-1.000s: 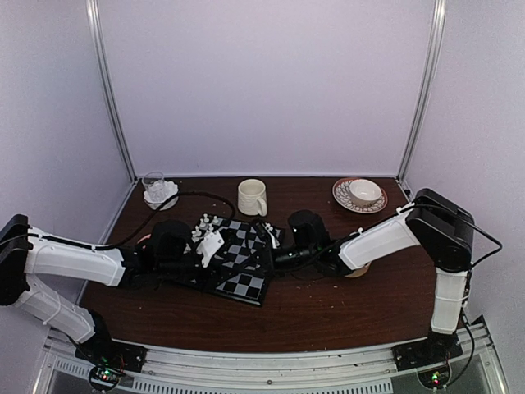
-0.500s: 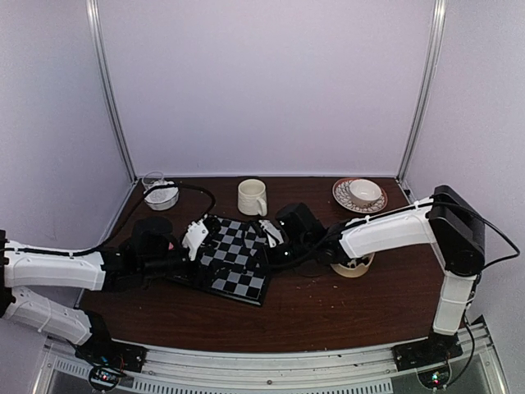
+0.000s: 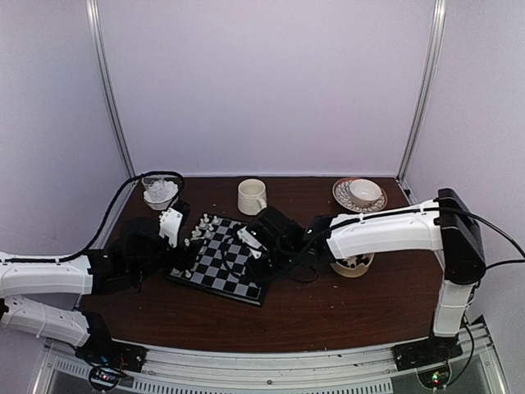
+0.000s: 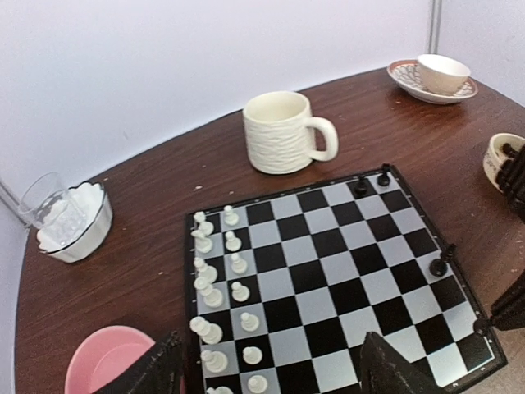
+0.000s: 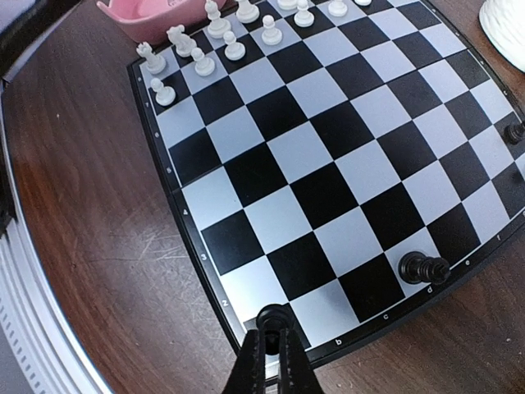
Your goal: Set up the chess pieces on the board
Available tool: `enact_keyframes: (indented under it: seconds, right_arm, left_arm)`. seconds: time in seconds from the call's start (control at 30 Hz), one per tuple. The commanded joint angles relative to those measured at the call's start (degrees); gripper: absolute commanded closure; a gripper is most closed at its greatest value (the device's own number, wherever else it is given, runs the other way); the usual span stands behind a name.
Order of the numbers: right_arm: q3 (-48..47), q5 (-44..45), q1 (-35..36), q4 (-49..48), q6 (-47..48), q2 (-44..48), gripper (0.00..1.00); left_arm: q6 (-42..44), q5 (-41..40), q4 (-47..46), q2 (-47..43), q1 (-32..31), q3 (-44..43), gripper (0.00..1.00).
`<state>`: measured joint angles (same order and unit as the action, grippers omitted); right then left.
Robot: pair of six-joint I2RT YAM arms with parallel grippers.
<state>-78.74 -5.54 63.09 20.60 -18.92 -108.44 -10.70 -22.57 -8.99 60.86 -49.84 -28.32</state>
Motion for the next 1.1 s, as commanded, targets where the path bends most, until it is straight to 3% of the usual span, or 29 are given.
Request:
enact_keyframes:
  seconds: [0.0,0.37,0.73,1.07]
  right_arm:
    - [-2.90,6.42,1.05,6.62,4.05,-2.54,1.00]
    - [-5.74,6.29,1.60,8.95,5.26,-6.29,0.98]
    - [-6.31,5.80,1.85,9.22,5.54,-7.09,0.77]
    - [-6.99,6.78,1.88,9.56,5.64,-8.35,0.76]
  left_arm:
    - [-2.60,-8.83,0.80,-2.32,0.45,1.21,0.26]
    - [-2.32,-7.20,2.20,-1.69,0.46,0.42,0.25]
    - [-2.27,-6.01,3.17,-0.29,0.45,-0.60,0.25]
    - [-2.17,-5.24,3.41,-0.03,0.46,-0.85,0.24]
